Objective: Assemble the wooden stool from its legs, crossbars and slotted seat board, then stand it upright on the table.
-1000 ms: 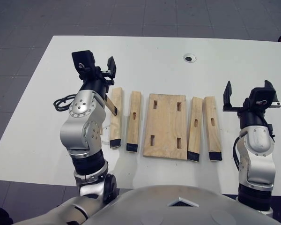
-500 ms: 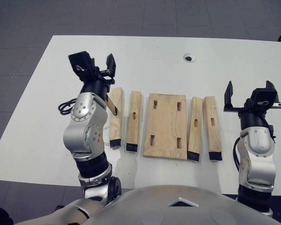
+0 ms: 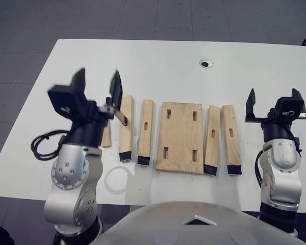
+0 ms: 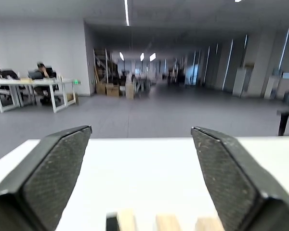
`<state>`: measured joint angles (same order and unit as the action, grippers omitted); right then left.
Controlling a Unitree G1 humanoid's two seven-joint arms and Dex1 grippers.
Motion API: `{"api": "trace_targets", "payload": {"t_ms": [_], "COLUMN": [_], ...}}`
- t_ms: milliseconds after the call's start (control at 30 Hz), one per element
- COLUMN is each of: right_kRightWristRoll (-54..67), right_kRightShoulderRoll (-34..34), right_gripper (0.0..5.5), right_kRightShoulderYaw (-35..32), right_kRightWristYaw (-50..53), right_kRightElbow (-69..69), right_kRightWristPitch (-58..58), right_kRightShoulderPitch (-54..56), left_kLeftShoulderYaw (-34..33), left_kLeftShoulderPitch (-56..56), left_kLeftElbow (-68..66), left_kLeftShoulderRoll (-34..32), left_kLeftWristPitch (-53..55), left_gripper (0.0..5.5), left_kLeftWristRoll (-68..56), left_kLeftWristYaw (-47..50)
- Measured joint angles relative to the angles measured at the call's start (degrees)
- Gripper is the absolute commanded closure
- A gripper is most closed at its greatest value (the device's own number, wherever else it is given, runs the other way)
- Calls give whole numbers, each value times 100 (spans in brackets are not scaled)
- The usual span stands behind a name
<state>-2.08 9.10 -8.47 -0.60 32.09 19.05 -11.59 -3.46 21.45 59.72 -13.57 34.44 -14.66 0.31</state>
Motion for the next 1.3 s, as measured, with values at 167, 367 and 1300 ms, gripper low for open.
{"api": "trace_targets", "payload": {"t_ms": [167,367,1300], "right_kRightWristRoll": [0,-1,0], "right_kRightShoulderRoll": [5,14,19], "right_gripper": [0,0,0], "right_kRightShoulderYaw": [-19,-5,4], "right_kRightWristYaw": [-10,-40,-88], "right_kRightElbow": [5,5,154], "right_kRightWristPitch": [34,64,180], "right_kRightShoulderPitch": [1,8,-45], "left_kLeftShoulderYaw": [308,745,811], "left_kLeftShoulderPitch": [1244,1289,533], "left_kLeftElbow": [21,-715,-1719], "left_kLeftShoulderRoll": [-350,-50,791], "left_kLeftWristPitch": [199,1792,2117], "left_gripper": [23,3,273], "left_kLeftWristRoll": [255,332,931], "left_kLeftWristYaw": [55,321,666]}}
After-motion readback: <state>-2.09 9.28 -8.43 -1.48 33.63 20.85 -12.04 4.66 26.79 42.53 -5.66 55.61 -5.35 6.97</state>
